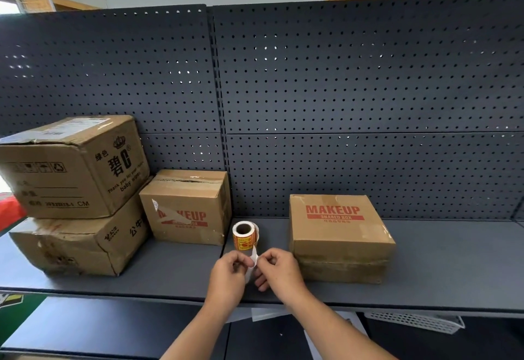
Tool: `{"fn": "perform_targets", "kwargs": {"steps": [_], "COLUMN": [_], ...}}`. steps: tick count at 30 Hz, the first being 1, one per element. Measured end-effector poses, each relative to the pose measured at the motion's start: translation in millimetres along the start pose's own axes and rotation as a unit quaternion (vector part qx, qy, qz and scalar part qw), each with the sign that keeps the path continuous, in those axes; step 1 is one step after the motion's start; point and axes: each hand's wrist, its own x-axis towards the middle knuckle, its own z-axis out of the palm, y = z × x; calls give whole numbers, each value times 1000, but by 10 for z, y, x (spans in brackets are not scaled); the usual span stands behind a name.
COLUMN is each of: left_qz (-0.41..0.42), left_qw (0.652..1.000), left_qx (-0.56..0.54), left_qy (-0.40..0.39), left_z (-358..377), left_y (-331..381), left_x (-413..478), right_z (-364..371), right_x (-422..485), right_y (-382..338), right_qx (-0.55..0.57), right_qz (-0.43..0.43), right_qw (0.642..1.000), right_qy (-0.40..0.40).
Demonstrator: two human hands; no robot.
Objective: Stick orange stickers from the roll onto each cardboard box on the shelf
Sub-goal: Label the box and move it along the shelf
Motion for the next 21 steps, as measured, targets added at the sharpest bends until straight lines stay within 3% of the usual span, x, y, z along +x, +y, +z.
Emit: {"fn": "perform_targets", "kwargs": {"steps": [14,21], "left_qz": [-15,-45], "left_qw": [998,995], "left_qx": [52,36], "left_qy": [39,79], "left_z": [-23,-54], "left_y": [-43,-81], "left_x": [79,113], "right_z": [-114,-211], "right_x": [-182,-268], "right_y": [112,46], "right_qx": [-13,32], "right_qz": [42,59], "right_qw": [999,997], "right_qy": [29,40]}}
